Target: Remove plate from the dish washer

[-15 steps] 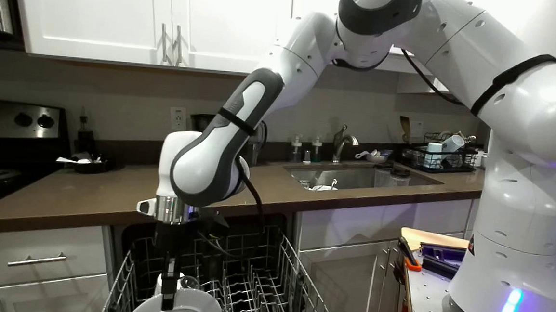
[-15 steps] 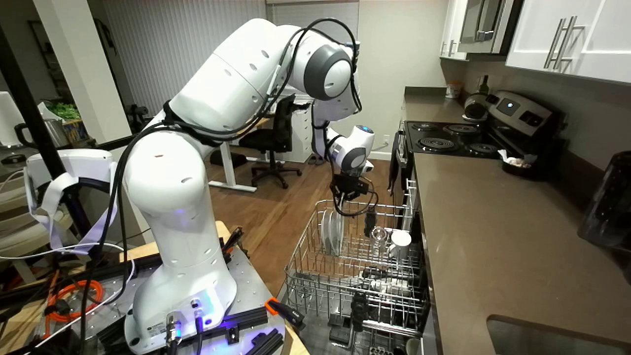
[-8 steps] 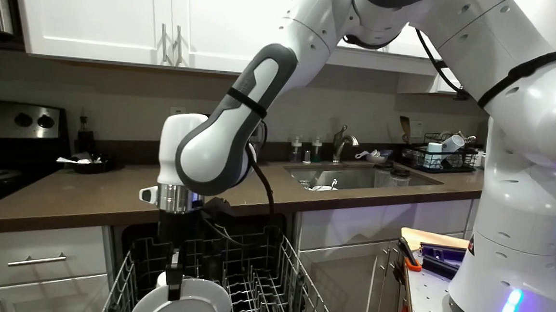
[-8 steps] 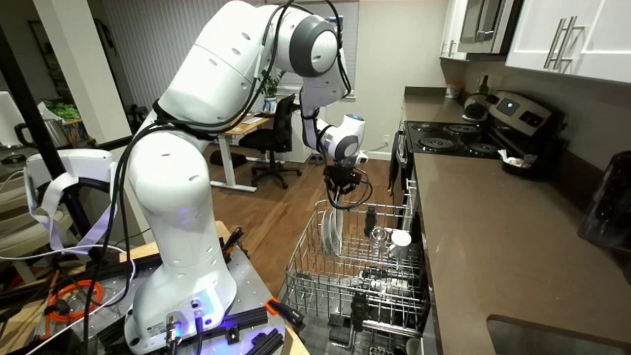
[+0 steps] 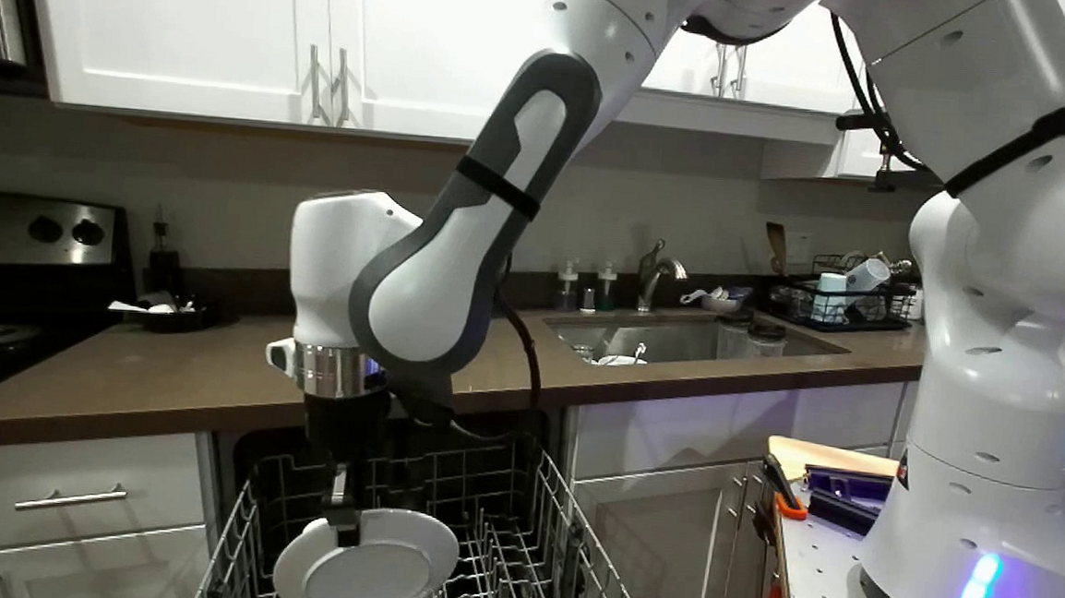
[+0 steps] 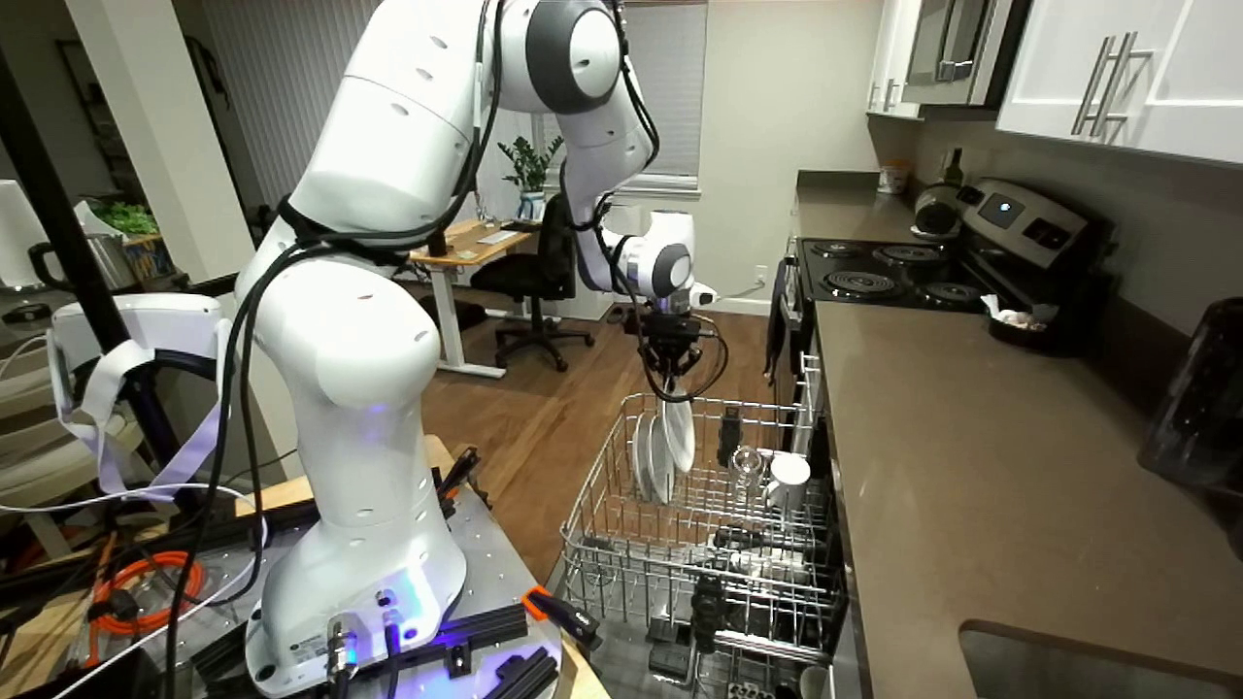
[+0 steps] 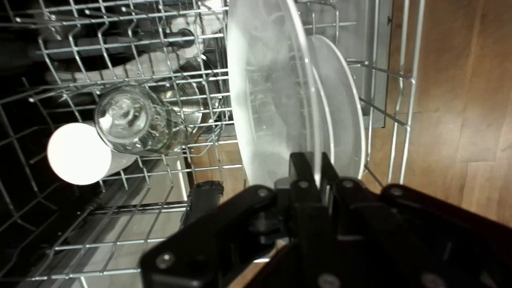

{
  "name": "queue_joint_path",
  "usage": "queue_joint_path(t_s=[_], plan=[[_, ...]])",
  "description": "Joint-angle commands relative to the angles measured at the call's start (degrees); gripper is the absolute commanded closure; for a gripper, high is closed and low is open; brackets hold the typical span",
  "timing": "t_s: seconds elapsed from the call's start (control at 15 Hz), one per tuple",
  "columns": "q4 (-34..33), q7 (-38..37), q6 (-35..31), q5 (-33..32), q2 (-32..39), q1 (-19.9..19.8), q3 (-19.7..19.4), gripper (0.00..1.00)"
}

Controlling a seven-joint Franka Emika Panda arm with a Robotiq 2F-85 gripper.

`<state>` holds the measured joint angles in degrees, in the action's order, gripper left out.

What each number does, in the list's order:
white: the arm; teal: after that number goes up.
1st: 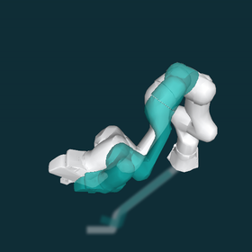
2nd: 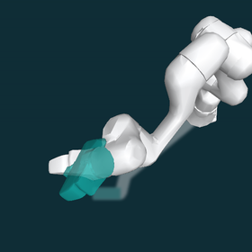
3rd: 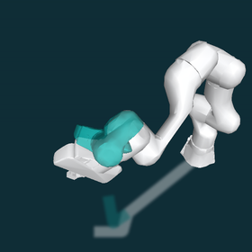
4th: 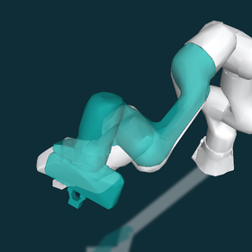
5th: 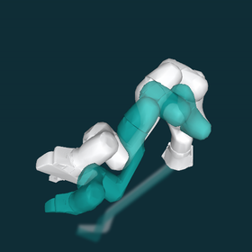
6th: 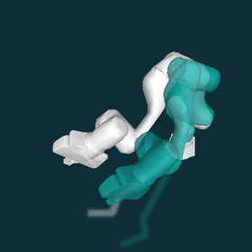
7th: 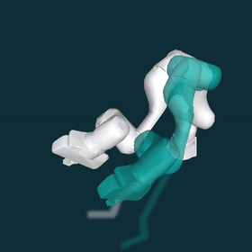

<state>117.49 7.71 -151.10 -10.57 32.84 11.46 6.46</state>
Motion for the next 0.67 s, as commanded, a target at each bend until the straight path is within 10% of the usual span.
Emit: queue_joint_path(t_s=[0.0,0.6], plan=[[0.76,-10.07,2.93,-8.16,-1.92,6.89,-7.82,0.92],[2.19,-9.64,-1.85,-8.73,-0.86,3.97,-5.96,0.92]])
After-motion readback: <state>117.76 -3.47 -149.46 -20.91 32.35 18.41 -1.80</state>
